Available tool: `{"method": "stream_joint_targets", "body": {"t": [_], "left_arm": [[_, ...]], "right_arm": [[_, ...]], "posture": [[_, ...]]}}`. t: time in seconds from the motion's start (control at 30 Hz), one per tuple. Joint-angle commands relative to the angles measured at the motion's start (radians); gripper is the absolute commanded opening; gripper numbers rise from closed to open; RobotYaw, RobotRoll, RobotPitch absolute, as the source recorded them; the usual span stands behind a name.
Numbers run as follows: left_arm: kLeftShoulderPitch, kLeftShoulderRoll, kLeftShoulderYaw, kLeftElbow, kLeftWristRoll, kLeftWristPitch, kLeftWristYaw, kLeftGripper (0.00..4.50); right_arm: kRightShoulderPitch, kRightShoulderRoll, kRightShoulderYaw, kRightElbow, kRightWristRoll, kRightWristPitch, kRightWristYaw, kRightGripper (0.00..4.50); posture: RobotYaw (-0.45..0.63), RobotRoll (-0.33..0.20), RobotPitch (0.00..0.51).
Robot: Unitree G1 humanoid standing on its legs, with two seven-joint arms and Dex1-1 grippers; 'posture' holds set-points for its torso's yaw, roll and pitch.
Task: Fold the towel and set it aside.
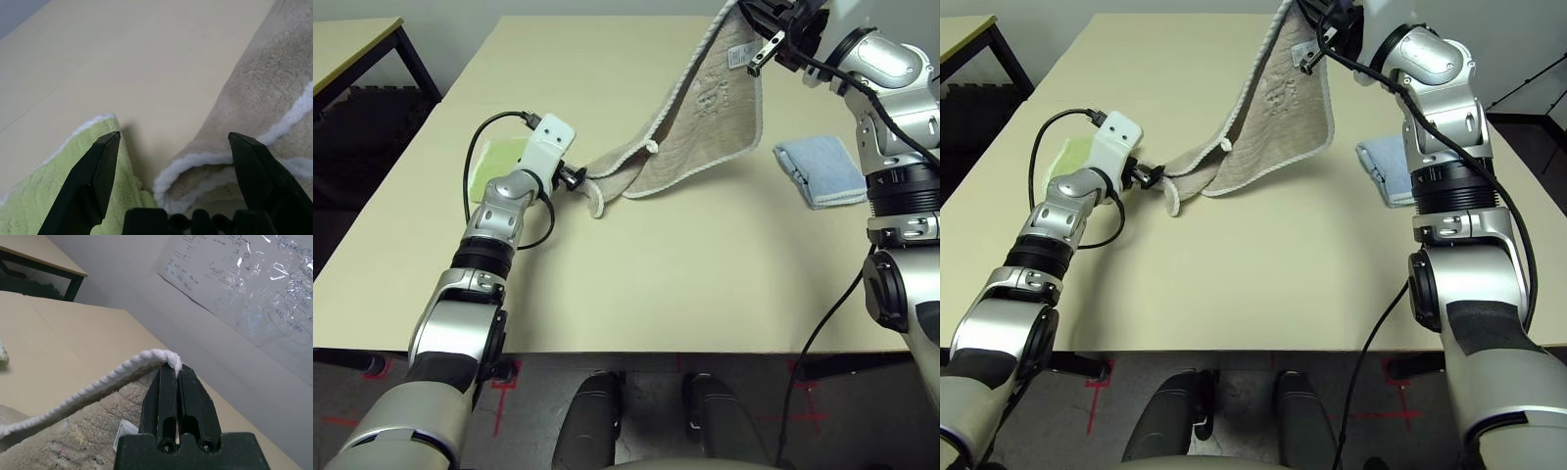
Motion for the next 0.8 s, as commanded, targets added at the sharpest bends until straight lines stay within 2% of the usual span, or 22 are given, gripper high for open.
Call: {"method": "stream_joint_targets", "body": {"t": [0.03,0.53,0.8], "left_arm": [[-0.008,0.023,-0.004,-0.005,0.011,0.004,-0.020,4.50],[-0.005,0.079,-0.039,-0.051,0.024,-0.001,-0.177,4.50],[-0.017,0.086,-0.058,-0.003,0.059,-0.032,-0.153,4.50]], "right_arm": [[0.004,-0.005,-0.013,-0.017,0.012,0.006,0.000,0.01],[-0.010,-0.005,-0.012,-0.010,0.017,0.006,0.000,0.01],[-0.011,-0.006,-0.014,-0.012,0.020,0.010,-0.002,0.01]], "posture": [[0.11,0.000,0.139],[0.11,0.000,0.139],[0.10,0.000,0.136]]}}
